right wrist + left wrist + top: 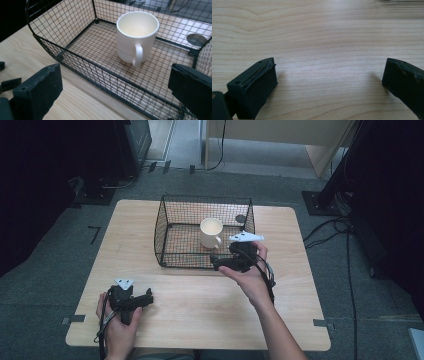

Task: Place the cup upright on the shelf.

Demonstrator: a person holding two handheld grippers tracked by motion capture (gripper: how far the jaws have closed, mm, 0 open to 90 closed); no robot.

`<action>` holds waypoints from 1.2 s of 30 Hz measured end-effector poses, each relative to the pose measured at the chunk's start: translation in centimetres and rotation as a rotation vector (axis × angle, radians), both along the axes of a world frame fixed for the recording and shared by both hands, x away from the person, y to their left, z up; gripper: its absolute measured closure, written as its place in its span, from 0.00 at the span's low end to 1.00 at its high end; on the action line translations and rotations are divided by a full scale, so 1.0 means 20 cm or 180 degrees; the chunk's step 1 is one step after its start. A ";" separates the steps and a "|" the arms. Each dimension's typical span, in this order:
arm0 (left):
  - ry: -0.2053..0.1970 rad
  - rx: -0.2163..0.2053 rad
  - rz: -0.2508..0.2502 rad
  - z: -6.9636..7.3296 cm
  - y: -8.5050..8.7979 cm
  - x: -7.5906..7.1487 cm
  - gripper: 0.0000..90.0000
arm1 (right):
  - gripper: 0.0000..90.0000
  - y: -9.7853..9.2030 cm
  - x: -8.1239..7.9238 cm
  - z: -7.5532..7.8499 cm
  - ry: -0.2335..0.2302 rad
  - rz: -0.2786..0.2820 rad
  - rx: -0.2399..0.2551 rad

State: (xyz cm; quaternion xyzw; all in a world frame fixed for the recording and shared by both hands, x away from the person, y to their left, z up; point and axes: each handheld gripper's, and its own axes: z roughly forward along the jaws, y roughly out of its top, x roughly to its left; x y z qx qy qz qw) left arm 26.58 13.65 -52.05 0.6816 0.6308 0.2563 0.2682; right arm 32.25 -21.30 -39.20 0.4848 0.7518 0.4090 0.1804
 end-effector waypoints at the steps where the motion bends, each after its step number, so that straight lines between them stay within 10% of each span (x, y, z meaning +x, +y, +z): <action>1: -0.0002 0.0000 -0.0001 0.00 0.00 0.00 0.00 | 0.00 -0.01 -0.01 0.00 -0.0004 -0.0013 -0.0019; 36: 0.0010 0.0008 -0.0009 0.00 0.00 0.00 0.00 | 0.00 -0.38 -0.36 -0.21 0.0014 -0.0240 -0.0044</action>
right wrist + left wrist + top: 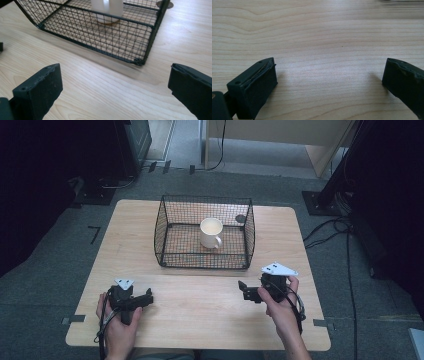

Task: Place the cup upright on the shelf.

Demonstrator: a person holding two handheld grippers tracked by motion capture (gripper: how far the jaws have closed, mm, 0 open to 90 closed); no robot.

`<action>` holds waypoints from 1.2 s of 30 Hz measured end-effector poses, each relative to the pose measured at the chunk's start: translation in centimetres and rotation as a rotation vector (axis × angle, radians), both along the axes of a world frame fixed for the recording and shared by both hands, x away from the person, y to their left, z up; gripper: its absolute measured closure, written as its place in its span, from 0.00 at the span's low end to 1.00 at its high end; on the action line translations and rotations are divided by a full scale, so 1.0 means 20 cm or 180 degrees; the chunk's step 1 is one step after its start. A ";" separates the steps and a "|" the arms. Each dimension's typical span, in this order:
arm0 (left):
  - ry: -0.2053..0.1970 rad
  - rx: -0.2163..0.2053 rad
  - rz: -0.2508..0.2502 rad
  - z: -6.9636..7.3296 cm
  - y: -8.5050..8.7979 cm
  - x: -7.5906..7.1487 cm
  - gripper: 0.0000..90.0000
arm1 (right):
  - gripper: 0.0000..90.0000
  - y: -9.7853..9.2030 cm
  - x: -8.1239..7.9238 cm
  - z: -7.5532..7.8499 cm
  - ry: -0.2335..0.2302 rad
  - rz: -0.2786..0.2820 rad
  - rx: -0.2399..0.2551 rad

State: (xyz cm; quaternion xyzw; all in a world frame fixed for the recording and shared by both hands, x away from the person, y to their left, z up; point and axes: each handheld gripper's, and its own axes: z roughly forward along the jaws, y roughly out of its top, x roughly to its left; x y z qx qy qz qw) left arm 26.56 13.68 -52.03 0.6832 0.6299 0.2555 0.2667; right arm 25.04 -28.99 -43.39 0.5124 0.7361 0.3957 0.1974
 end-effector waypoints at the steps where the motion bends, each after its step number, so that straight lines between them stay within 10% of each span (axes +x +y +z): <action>1: 0.0000 0.0000 0.0000 0.00 0.00 0.00 0.00 | 0.00 -0.01 0.00 -0.01 0.0001 -0.0012 -0.0003; 36: 0.0001 0.0001 0.0000 0.00 0.00 0.00 0.00 | 0.00 -0.43 -0.15 -0.34 0.0226 -0.0654 -0.0117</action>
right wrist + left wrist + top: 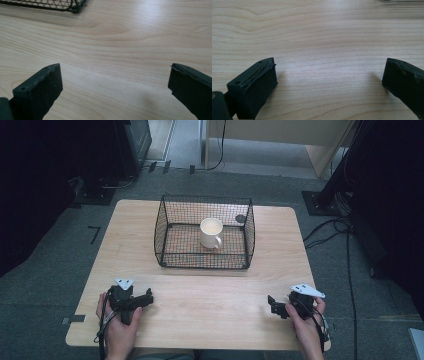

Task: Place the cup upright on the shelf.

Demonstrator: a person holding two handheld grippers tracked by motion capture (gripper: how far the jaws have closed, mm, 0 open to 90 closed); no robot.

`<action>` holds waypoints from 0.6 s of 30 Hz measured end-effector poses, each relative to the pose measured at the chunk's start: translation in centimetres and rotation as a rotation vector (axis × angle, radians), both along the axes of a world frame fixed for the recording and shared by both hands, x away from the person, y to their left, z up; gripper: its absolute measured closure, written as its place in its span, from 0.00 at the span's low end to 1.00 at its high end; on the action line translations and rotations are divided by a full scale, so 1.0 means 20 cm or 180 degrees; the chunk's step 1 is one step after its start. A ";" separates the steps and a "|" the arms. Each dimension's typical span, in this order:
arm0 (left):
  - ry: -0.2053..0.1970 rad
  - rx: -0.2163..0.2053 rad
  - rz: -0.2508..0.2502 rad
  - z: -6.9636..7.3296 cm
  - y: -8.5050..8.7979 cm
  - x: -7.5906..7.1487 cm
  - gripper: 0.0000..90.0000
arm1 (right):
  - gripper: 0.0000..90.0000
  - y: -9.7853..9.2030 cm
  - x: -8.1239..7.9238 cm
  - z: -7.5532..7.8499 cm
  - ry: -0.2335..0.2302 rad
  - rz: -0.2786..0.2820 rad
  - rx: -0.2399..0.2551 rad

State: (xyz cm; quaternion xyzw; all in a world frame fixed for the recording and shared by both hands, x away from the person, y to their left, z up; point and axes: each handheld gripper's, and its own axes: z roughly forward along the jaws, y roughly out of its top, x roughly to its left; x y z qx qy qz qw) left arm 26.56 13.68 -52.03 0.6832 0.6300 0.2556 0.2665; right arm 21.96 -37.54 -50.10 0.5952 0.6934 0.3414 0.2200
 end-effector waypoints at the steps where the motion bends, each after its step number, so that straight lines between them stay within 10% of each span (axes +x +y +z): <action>1: 0.0000 0.0000 0.0000 0.00 0.00 0.00 0.00 | 0.00 -0.01 -0.01 -0.01 0.0007 -0.0029 -0.0010; 18: 0.0000 0.0000 -0.0001 0.00 0.00 0.00 0.00 | 0.00 -0.19 -0.09 -0.10 0.0150 -0.0287 -0.0078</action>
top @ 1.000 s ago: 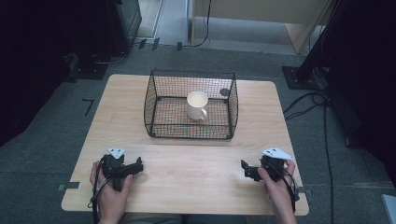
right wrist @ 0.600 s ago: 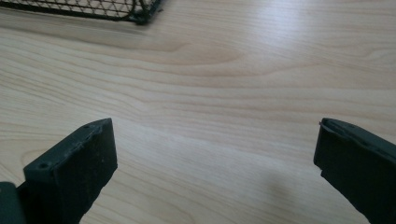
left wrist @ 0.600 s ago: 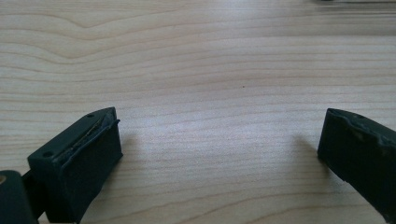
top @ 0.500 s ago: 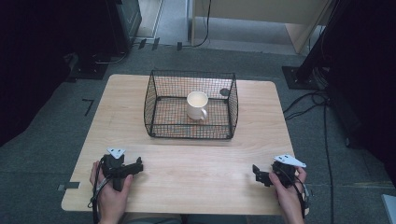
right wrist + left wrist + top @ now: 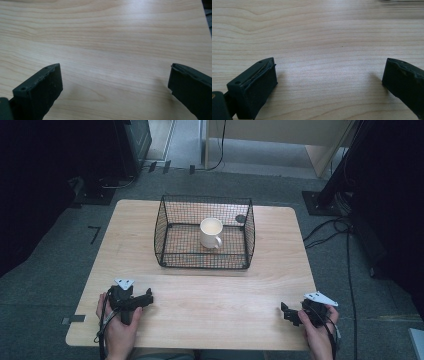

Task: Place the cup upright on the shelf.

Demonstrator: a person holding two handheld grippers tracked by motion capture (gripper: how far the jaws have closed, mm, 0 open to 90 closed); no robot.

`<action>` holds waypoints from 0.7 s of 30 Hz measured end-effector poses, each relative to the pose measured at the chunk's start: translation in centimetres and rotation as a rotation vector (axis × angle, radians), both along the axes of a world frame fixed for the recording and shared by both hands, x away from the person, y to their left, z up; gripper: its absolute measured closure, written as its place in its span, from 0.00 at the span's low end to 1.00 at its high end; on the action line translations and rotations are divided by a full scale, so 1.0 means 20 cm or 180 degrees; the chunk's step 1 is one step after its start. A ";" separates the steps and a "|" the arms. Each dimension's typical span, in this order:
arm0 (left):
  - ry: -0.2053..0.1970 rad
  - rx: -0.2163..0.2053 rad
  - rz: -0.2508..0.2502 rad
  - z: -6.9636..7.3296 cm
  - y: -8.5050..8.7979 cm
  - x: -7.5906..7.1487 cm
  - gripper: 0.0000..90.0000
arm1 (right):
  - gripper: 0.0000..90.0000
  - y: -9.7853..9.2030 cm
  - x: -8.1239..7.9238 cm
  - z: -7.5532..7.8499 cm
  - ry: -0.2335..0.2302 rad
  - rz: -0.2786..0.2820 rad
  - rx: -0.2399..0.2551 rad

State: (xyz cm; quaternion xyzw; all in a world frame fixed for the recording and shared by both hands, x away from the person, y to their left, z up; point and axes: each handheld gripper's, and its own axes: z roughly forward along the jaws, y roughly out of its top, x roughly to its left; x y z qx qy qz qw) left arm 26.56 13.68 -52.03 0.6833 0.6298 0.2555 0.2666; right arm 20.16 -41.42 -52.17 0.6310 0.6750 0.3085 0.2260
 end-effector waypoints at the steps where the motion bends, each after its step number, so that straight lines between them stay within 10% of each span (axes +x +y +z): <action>1: 0.0001 0.0001 0.0000 0.00 0.00 0.00 0.00 | 0.00 -0.01 -0.01 -0.01 0.0008 -0.0021 -0.0011; 21: -0.0002 -0.0001 0.0000 0.00 0.00 0.00 0.00 | 0.00 -0.09 -0.03 -0.03 -0.0043 0.0067 -0.0176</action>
